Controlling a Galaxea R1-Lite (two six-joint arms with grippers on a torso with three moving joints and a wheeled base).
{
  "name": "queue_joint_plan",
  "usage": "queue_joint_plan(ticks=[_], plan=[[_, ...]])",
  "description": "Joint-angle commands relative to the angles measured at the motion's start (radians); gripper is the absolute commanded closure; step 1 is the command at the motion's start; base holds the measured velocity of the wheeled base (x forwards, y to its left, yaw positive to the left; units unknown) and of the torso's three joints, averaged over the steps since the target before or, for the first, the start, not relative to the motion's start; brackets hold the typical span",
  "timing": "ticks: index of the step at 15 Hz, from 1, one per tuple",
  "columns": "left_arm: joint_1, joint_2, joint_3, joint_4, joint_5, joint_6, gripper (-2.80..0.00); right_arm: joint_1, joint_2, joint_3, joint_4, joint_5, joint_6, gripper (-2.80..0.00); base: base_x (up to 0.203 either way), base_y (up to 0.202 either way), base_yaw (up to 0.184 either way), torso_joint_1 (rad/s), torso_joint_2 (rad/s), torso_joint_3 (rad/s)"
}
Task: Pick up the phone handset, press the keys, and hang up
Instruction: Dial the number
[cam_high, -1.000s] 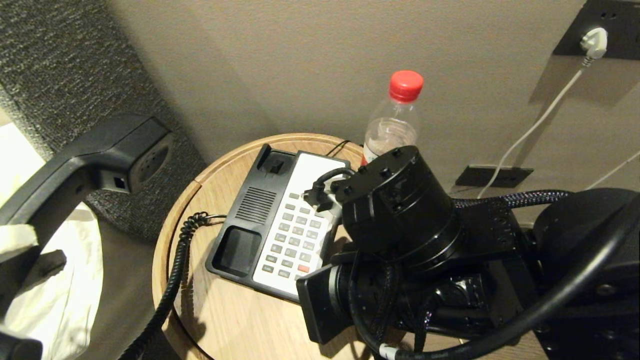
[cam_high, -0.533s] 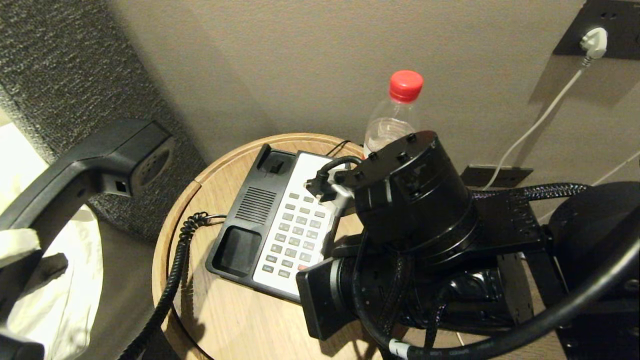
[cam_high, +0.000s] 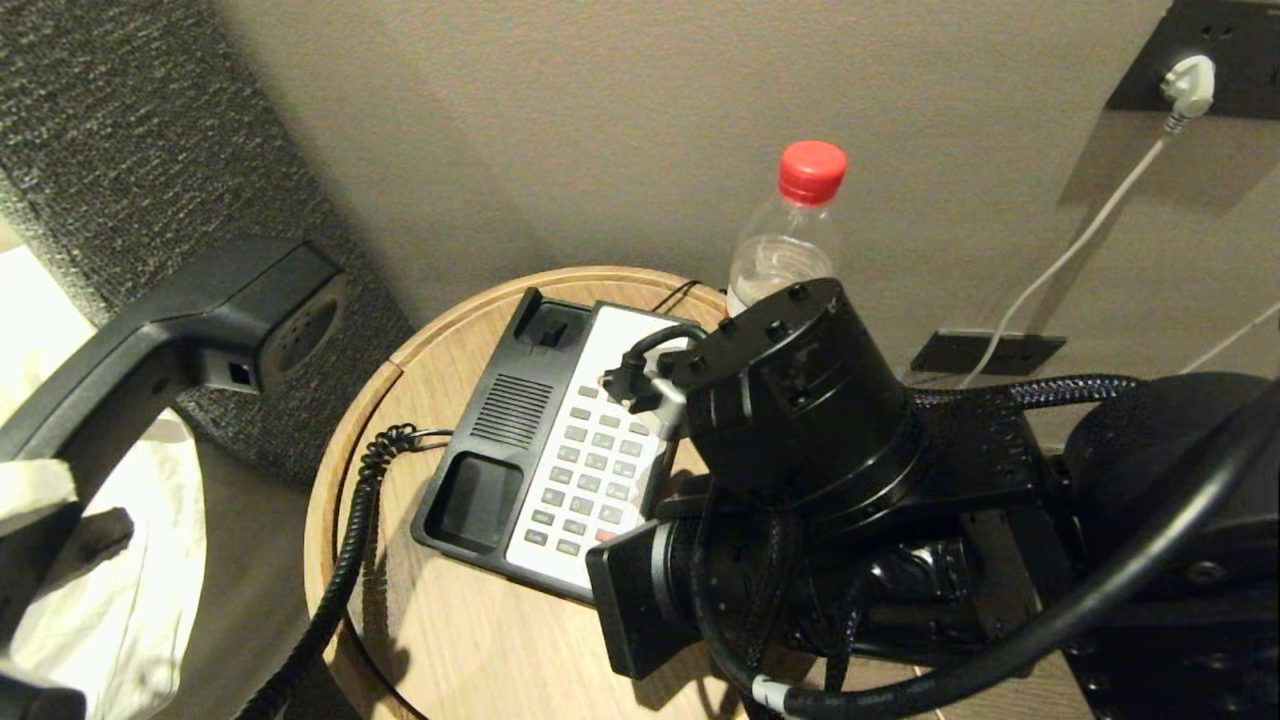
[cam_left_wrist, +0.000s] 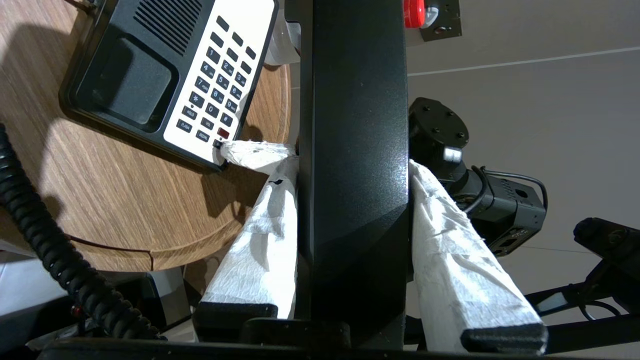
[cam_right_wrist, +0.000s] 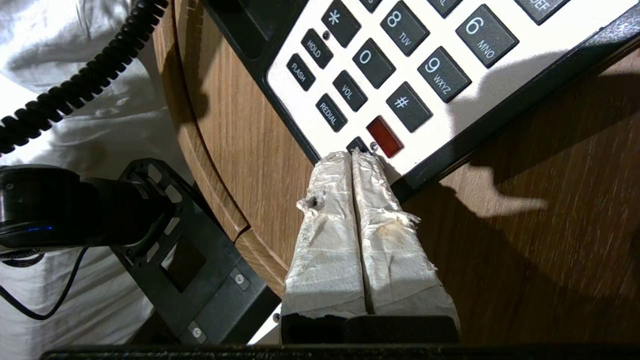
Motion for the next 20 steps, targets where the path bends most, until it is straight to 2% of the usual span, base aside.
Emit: queue_joint_plan(ticks=[1, 20], plan=[[0.000, 0.000, 0.000, 0.000, -0.001, -0.006, 0.00, -0.001, 0.008, 0.001, 0.000, -0.001, 0.001, 0.00, 0.000, 0.000, 0.000, 0.000, 0.00, 0.000], [0.000, -0.002, 0.007, 0.000, -0.007, -0.006, 0.00, -0.026, 0.003, -0.002, 0.000, 0.003, 0.002, 0.00, 0.000, 0.000, 0.000, 0.000, 0.00, 0.000]])
